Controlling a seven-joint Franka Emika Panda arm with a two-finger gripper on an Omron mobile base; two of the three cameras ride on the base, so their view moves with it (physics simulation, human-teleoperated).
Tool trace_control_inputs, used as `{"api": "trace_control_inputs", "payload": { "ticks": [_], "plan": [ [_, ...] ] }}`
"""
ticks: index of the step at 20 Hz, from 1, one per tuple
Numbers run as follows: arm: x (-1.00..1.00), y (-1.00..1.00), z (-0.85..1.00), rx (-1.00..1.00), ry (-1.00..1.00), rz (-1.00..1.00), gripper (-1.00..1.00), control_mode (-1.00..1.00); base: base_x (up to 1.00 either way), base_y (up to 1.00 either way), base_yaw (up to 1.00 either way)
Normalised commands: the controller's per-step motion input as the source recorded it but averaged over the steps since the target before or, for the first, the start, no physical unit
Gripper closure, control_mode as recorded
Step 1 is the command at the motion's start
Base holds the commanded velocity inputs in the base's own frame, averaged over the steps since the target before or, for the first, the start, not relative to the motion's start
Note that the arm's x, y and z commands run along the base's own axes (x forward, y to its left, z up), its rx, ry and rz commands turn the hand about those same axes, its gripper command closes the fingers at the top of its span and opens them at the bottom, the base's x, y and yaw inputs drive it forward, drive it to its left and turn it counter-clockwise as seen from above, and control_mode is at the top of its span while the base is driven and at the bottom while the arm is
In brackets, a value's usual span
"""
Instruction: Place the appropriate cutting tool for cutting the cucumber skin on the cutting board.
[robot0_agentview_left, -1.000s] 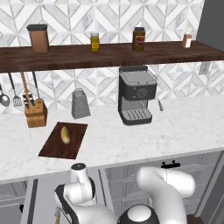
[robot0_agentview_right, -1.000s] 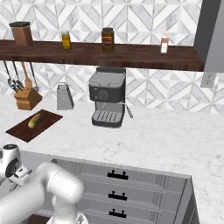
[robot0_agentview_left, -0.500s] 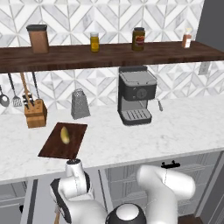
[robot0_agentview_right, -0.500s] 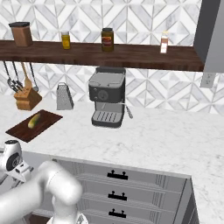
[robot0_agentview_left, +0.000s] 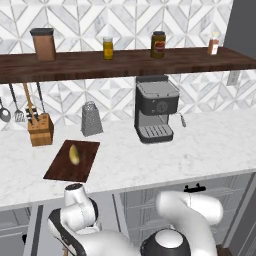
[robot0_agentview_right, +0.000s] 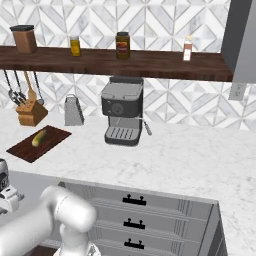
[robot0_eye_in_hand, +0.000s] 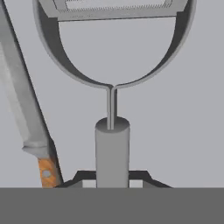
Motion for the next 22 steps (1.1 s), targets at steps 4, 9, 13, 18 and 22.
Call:
{"api": "trace_control_inputs", "payload": {
  "ticks": [4, 9, 13, 18, 22],
  "plan": [
    [-0.4, 0.0, 1.0, 0.0, 0.0, 0.0, 1.0, -1.0, 0.0, 0.0, 0.0],
    [-0.67, -0.06, 1.0, 0.0, 0.02, 0.0, 1.0, -1.0, 0.0, 0.0, 0.0],
    [-0.04, -0.32, 0.96, 0.0, 0.03, 0.01, 1.0, -1.0, 0.0, 0.0, 0.0],
    [0.48, -0.57, 0.69, 0.0, 0.04, 0.03, 1.0, -1.0, 0.0, 0.0, 0.0],
    [0.78, -0.32, 0.45, -0.02, 0.05, 0.0, 1.0, -1.0, 0.0, 0.0, 0.0]
  ]
}}
